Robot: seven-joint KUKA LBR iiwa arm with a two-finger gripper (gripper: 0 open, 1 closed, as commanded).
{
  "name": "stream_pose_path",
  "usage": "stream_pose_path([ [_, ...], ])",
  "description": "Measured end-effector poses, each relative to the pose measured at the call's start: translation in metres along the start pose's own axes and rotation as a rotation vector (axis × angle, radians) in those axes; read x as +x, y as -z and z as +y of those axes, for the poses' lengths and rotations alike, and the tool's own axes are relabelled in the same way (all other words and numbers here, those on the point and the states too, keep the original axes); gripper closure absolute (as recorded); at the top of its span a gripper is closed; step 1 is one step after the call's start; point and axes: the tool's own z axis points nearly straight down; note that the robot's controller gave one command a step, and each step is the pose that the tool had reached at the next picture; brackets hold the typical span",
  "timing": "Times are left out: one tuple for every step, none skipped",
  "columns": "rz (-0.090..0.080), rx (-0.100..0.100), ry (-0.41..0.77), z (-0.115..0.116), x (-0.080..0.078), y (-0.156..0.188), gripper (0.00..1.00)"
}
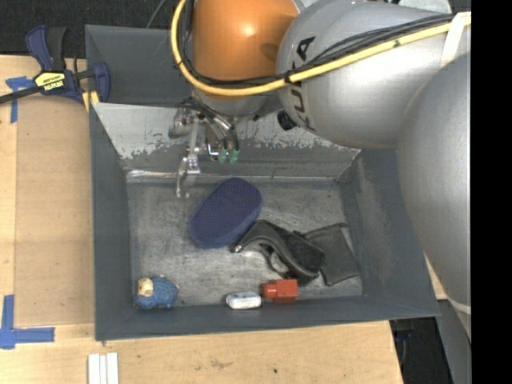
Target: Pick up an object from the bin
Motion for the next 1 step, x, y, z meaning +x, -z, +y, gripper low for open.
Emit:
stream_pose_path([
  [-0.001,0.003,0.235,-0.0818,0.055,-0.0918,0.0],
])
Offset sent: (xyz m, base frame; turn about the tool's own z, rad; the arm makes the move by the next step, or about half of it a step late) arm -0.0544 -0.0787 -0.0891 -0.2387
